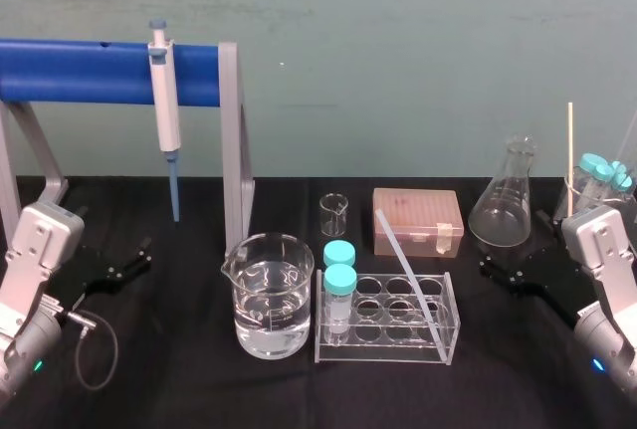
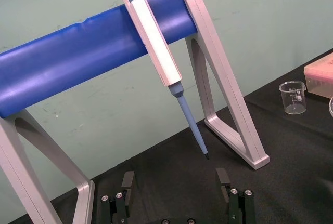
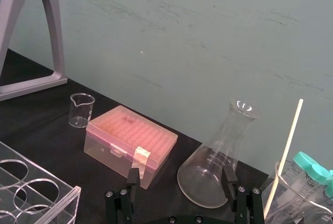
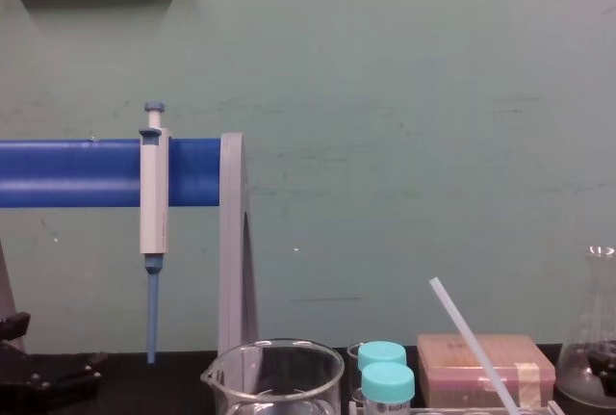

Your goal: Pick up the stirring rod with one hand, then place it down.

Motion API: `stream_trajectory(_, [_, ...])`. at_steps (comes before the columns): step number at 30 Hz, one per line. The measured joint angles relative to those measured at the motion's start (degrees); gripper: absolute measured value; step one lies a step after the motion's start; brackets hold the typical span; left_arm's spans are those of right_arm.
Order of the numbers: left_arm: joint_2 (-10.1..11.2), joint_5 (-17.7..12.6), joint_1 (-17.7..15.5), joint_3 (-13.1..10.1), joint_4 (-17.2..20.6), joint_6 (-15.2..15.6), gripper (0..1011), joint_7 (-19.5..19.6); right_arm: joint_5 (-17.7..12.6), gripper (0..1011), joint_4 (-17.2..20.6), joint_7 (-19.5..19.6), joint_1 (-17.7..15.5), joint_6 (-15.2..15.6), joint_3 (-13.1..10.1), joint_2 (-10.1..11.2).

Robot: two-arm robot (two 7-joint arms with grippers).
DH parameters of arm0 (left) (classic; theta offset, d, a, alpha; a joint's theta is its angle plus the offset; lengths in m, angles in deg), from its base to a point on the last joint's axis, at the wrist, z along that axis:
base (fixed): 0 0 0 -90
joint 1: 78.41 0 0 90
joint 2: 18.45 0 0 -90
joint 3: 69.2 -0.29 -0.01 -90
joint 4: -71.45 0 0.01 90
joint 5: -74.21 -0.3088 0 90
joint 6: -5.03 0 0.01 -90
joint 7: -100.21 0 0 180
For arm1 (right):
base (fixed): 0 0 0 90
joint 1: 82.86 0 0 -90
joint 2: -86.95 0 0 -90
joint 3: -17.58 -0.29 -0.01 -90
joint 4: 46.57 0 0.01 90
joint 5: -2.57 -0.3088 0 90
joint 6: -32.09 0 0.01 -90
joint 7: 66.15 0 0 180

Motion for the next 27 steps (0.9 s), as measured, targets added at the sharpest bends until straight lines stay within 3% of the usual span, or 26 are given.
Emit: stream_trajectory(27, [0.0, 0.0, 0.0, 0.0, 0.0, 0.0, 1000, 0.0, 0.0, 1002, 0.0, 0.0, 0.0, 0.0, 0.0, 0.0])
